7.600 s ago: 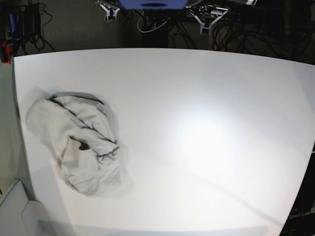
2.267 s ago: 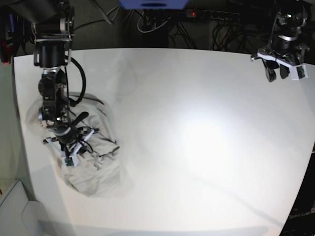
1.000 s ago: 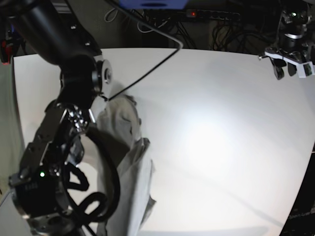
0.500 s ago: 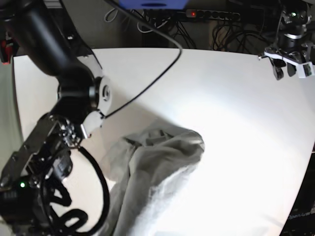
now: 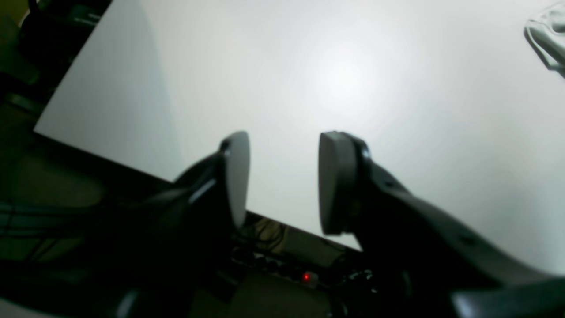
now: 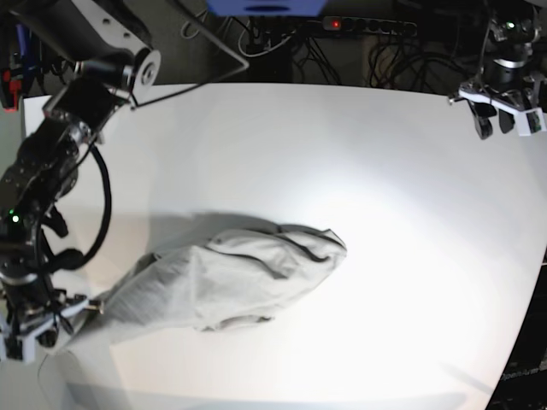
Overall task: Layout the t-shirt on the table in an organized manner, then fold the t-shirt properly
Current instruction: 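Lift the t-shirt with the right gripper and drag it across the table, then reach the left gripper to the t-shirt's bunched end and grasp it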
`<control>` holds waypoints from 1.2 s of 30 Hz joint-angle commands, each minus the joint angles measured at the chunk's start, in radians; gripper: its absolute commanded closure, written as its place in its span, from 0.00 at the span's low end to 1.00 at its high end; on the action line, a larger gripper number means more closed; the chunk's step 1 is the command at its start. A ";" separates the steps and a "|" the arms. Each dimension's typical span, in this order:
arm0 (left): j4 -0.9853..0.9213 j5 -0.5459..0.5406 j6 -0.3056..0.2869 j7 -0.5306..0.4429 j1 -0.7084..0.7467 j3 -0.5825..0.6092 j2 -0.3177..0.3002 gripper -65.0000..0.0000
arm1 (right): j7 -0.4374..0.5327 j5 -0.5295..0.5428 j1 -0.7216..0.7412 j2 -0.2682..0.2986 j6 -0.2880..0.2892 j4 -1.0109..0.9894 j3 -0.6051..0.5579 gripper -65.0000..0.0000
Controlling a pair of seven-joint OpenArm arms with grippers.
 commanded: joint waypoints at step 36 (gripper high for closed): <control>-0.515 0.006 0.011 -0.032 -0.795 0.491 0.040 0.37 | 0.190 0.024 -0.481 -0.069 0.003 0.028 0.147 0.53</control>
